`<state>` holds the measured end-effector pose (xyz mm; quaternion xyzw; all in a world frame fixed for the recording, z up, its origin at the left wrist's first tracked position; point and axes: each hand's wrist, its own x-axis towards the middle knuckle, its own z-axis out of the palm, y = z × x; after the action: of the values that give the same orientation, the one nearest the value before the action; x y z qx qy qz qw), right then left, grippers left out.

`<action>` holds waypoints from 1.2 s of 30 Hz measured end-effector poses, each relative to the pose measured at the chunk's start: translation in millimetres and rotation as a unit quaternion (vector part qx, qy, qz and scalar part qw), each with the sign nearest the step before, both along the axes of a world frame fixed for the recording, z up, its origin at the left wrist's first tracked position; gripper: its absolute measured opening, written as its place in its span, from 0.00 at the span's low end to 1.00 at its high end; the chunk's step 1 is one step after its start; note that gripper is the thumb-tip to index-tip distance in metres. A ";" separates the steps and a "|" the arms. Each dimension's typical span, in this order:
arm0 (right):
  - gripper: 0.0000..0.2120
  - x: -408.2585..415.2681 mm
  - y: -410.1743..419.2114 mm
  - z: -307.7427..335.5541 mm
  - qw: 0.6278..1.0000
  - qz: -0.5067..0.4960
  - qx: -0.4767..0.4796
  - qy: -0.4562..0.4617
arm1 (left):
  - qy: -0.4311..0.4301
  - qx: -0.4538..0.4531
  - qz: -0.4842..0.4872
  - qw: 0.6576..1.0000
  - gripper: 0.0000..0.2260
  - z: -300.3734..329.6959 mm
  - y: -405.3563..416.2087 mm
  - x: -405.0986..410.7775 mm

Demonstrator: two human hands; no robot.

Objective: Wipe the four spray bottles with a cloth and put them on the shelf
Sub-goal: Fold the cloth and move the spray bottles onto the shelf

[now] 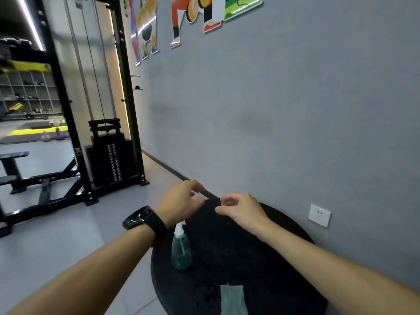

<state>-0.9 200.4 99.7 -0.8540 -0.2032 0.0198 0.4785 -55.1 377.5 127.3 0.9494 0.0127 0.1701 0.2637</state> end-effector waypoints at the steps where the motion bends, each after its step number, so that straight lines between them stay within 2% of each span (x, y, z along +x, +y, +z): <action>1: 0.20 2.6 7.6 -6.8 1.000 0.004 -0.004 0.005 | 0.007 -0.002 0.008 1.000 0.14 -6.6 8.2 0.7; 12: 0.20 38.4 79.7 -87.2 0.996 0.040 -0.052 0.065 | 0.074 -0.043 0.063 0.994 0.11 -88.0 76.9 16.7; 27: 0.25 82.9 148.1 -172.0 0.991 0.043 -0.088 0.092 | 0.139 -0.069 0.093 0.983 0.15 -168.2 123.4 53.0; 31: 0.19 89.8 159.0 -183.9 0.990 0.048 -0.094 0.097 | 0.152 -0.075 0.095 0.981 0.16 -181.6 129.3 58.5; 36: 0.19 95.2 167.0 -194.2 0.991 0.041 -0.076 0.102 | 0.158 -0.082 0.100 0.979 0.15 -191.4 133.6 63.6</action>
<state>94.3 367.4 -94.5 -0.8725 -0.1861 0.1417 0.4290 8.4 511.1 -64.1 0.9334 0.1635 0.0418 0.3168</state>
